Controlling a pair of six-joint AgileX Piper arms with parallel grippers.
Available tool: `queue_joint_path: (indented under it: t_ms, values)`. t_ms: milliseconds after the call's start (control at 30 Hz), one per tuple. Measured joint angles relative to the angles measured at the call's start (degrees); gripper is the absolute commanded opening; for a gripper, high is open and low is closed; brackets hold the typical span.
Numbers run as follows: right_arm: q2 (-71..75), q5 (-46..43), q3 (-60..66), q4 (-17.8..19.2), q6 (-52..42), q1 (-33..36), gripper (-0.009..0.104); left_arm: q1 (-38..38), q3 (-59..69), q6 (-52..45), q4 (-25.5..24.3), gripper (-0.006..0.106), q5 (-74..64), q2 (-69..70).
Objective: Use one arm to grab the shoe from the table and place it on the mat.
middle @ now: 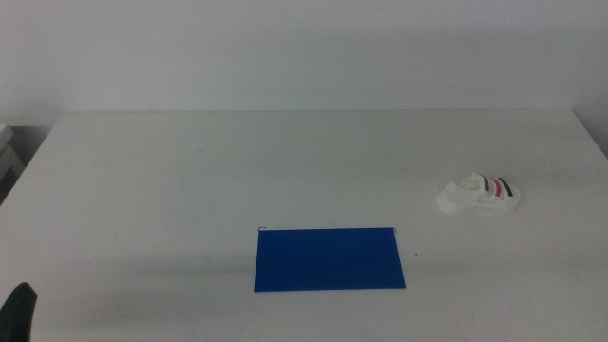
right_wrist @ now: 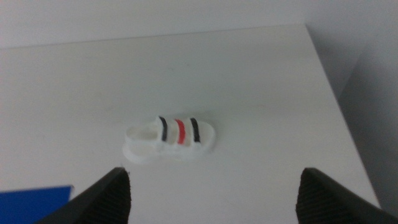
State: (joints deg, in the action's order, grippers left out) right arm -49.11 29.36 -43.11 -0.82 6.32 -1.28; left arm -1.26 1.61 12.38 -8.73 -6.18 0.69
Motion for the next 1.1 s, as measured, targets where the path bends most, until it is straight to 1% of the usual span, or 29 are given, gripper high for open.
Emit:
queue_joint_path:
  t_ms: [200, 367, 433, 600, 700, 833, 1000, 1100]
  values:
    - [-14.12, 4.92, -13.66, 0.17, 5.28, 3.71, 0.075, 0.0, 0.0, 0.0, 0.0, 0.092, 0.0, 0.0]
    - [-26.59, 11.74, -26.83, 0.24, 10.88, 7.47, 0.075, 0.0, 0.0, 0.0, 0.0, 0.092, 0.0, 0.0]
    - [-31.45, 14.55, -32.72, 0.82, 12.93, 8.45, 0.075, 0.0, 0.0, 0.0, 0.0, 0.092, 0.0, 0.0]
    - [-44.55, 21.74, -46.68, 2.51, 18.79, 9.92, 0.075, 0.0, 0.0, 0.0, 0.0, 0.092, 0.0, 0.0]
    - [-50.87, 25.27, -53.23, 2.63, 22.82, 10.12, 0.075, 0.0, 0.0, 0.0, 0.0, 0.092, 0.0, 0.0]
    - [-56.43, 27.15, -57.73, 2.82, 25.73, 10.12, 0.075, 0.0, 0.0, 0.0, 0.0, 0.092, 0.0, 0.0]
    - [-58.22, 28.05, -58.25, 1.58, 26.98, 10.12, 0.075, 0.0, 0.0, 0.0, 0.0, 0.092, 0.0, 0.0]
    - [-58.22, 28.36, -58.31, 1.45, 27.04, 10.12, 0.075, 0.0, 0.0, 0.0, 0.0, 0.092, 0.0, 0.0]
